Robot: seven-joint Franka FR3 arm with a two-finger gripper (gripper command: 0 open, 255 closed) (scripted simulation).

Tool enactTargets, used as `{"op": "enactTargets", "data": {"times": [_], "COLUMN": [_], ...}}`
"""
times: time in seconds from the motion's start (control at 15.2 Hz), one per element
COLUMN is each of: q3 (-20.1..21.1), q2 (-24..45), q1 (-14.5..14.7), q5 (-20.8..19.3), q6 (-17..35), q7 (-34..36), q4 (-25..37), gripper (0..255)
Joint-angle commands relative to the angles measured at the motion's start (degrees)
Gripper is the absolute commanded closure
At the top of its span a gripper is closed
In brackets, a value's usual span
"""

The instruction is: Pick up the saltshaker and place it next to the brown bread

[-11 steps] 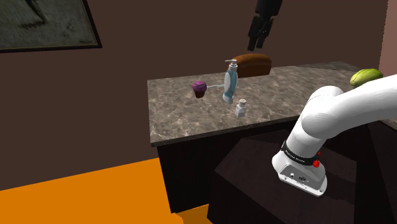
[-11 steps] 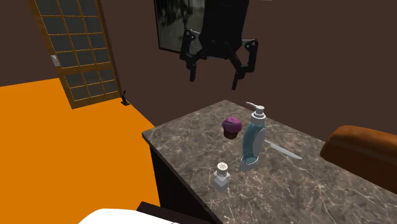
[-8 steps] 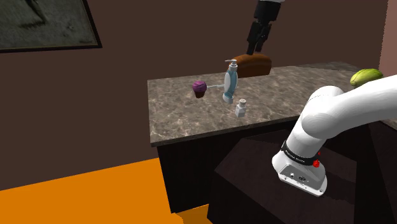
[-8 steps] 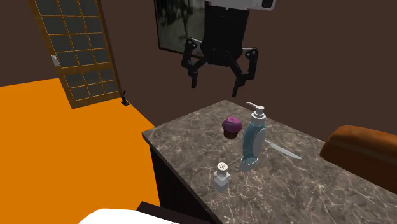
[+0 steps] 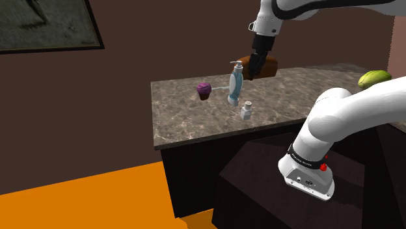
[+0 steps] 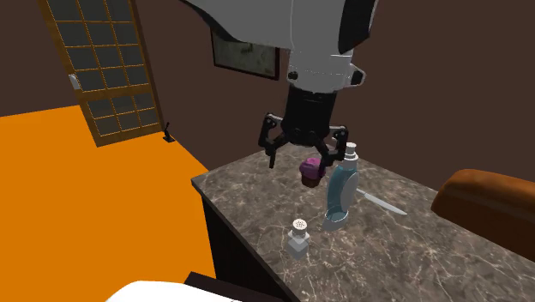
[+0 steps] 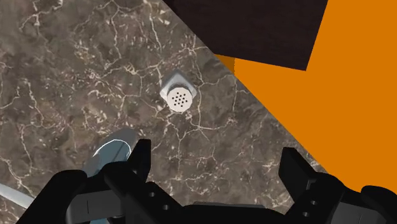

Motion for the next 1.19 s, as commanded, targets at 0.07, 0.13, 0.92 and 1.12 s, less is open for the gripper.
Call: {"op": "enactTargets", "data": {"times": [0.07,0.13,0.92,1.12], "q3": [-1.1,-1.5,-3.91,-3.95], "q2": [1.39,2.09,9.81,10.09], "q1": [-0.15,-0.2,-0.1,-0.07], "q5": [-1.03,-1.39,-2.89,-2.87], "q6": [5.6,7.53,24.1,24.68], "q7": [-2.09,-2.79,-6.31,-6.33], "q4": [-4.71,-6.13,-15.9,-16.2], "gripper": [0,0,0,0]}}
